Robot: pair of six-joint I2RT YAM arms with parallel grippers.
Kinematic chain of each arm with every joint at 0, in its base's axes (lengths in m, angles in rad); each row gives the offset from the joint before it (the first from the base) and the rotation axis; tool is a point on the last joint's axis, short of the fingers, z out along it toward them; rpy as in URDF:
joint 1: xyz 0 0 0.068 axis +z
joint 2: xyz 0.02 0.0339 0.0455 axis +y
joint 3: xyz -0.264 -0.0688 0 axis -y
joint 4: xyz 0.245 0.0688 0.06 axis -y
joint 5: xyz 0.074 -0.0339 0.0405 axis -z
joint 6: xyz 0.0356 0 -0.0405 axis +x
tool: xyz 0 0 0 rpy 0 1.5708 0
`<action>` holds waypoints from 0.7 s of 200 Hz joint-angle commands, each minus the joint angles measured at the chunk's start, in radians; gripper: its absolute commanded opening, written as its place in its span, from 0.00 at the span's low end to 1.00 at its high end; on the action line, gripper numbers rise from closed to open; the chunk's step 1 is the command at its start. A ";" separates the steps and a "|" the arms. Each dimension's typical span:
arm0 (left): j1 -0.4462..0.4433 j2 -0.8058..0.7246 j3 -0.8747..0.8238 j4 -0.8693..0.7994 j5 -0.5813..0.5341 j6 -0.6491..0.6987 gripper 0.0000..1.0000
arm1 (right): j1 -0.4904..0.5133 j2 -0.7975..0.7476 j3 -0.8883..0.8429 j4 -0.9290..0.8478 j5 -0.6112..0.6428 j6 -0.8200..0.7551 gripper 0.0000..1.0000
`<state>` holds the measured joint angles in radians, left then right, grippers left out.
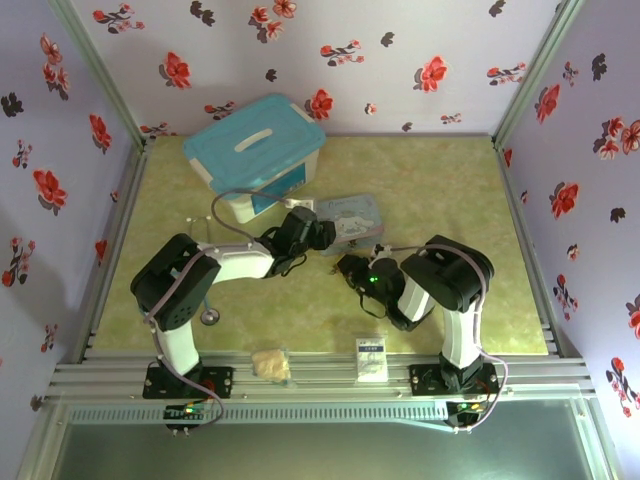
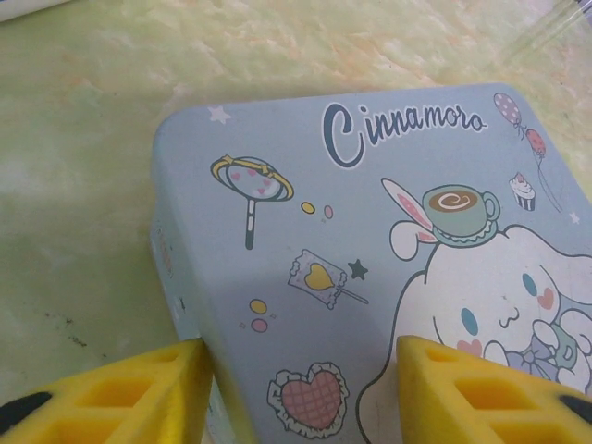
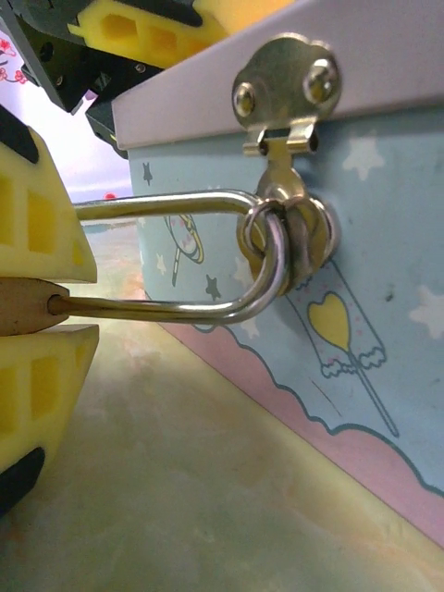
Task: Unlock a padlock with a key
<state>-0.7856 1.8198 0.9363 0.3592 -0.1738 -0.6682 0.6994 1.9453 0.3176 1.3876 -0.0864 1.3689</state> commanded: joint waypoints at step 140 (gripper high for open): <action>0.044 0.042 -0.112 -0.238 -0.007 0.062 0.50 | -0.053 -0.101 -0.043 -0.003 0.272 -0.055 0.00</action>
<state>-0.7712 1.8091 0.9009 0.4160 -0.1612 -0.6624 0.6739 1.8515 0.2817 1.3628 0.0761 1.3315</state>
